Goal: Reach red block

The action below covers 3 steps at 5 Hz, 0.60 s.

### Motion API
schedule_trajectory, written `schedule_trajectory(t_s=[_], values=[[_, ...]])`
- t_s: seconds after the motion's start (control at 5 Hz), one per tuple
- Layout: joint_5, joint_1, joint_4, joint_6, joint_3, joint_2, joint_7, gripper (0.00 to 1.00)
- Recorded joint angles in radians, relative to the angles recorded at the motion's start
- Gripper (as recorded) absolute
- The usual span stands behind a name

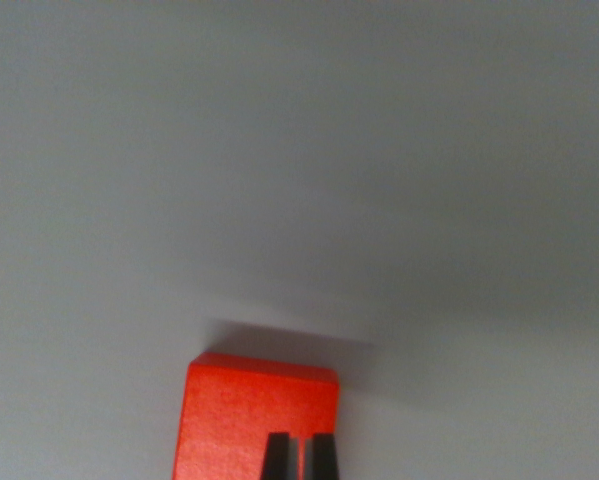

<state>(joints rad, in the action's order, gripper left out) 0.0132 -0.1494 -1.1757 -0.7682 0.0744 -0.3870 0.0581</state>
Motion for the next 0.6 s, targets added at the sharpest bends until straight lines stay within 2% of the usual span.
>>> schedule_trajectory(t_s=[0.2,0.4,0.6], values=[[0.0009,-0.0049,0.012,0.027,0.004,-0.014,0.002,0.00],[0.0009,-0.0049,0.012,0.027,0.004,-0.014,0.002,0.00],[0.0017,-0.0089,0.021,0.049,0.007,-0.027,0.004,0.00]])
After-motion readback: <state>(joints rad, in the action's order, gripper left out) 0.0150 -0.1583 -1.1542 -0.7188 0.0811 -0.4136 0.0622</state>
